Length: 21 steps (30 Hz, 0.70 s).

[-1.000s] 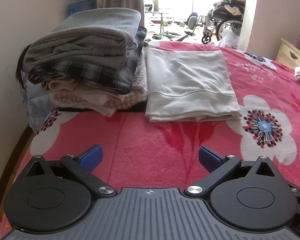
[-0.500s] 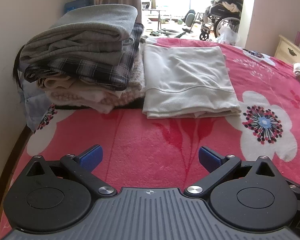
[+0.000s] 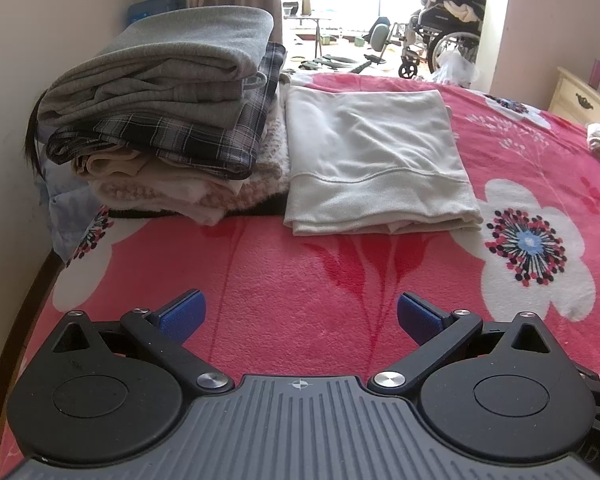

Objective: Fold clothes

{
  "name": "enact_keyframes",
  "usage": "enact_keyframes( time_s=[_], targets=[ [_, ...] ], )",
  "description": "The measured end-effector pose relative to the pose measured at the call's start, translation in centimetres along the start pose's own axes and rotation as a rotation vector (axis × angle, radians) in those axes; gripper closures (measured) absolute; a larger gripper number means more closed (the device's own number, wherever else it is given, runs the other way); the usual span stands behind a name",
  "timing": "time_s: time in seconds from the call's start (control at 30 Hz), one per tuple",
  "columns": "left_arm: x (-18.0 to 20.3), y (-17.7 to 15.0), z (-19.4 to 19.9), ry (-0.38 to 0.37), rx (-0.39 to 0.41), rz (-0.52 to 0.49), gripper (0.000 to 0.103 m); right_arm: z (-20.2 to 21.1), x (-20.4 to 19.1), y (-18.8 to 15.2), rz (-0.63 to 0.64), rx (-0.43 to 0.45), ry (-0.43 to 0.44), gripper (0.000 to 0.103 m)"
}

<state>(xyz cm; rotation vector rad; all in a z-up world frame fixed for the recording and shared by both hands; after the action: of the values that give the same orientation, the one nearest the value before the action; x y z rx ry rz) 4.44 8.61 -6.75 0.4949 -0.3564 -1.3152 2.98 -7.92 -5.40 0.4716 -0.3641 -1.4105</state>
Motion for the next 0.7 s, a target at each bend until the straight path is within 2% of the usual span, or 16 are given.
enact_keyframes(
  time_s=[0.7],
  targets=[
    [-0.21,0.16,0.11,0.004,0.000,0.004,0.000,0.07,-0.24,0.16,0.012,-0.003,-0.004,0.017]
  ],
)
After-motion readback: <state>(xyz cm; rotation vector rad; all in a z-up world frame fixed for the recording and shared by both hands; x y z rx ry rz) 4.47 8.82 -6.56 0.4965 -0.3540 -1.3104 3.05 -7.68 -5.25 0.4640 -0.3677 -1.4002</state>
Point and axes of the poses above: each gripper's, at about its wrist camera, not at the fingertips, and z roughly against the way its jaws point, x to its right, y to its top, the point moved 3 cm from there along -z, roughly the way its jaws point, and after that the axes turned 10 degrees about -x, right-handed, at the moved point
